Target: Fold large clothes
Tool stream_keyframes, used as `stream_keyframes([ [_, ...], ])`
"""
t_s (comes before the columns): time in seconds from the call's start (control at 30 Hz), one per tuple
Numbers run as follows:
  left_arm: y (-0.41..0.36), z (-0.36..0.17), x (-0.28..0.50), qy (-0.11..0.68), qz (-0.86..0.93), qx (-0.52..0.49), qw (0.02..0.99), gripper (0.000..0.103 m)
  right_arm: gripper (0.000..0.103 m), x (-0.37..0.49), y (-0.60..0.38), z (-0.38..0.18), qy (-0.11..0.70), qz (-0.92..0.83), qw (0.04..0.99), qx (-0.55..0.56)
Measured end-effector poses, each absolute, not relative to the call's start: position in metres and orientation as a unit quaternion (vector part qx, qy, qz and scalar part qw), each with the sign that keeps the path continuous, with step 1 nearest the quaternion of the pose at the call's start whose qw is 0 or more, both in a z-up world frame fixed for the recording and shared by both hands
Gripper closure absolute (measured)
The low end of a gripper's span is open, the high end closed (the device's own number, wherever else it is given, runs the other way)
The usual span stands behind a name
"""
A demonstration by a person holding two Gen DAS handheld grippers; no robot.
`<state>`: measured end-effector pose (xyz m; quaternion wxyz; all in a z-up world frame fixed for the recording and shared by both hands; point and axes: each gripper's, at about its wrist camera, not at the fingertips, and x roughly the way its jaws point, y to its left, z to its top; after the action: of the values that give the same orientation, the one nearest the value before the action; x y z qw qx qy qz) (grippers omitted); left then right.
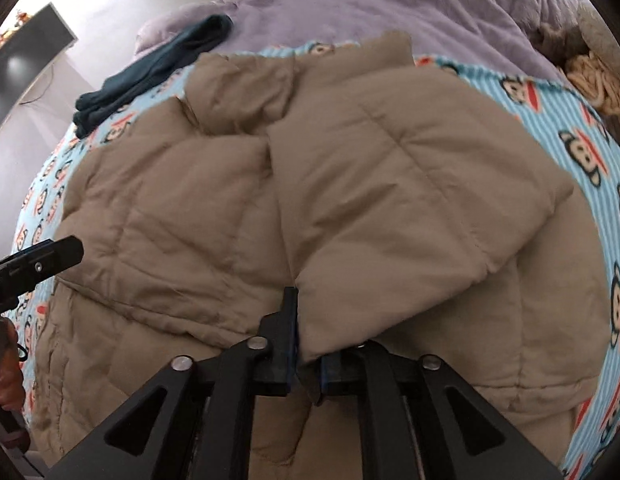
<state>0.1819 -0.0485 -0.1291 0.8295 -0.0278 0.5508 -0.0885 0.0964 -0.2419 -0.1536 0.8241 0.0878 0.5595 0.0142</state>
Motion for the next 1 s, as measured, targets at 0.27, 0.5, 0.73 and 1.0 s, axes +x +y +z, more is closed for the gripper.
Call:
stream_keyframes([
  [0.27,-0.046,-0.134,0.186,0.555,-0.102,-0.041,0.824,0.0,0.018,0.061,-0.281,-0.116,0.531,-0.003,0.822,0.206],
  [0.5,-0.027,-0.129,0.201,0.551,-0.154,-0.129,0.81,0.0,0.066,0.067,-0.371,-0.117,0.459,-0.072,0.785,0.411],
  [0.73,-0.009,-0.131,0.209,0.548,-0.248,-0.246,0.76,0.0,0.097,0.11,-0.315,-0.103,0.473,0.001,0.823,0.314],
  [1.0,0.005,-0.138,0.215,0.531,-0.313,-0.369,0.695,0.0,0.091,0.128,-0.196,-0.106,0.54,0.111,0.827,0.114],
])
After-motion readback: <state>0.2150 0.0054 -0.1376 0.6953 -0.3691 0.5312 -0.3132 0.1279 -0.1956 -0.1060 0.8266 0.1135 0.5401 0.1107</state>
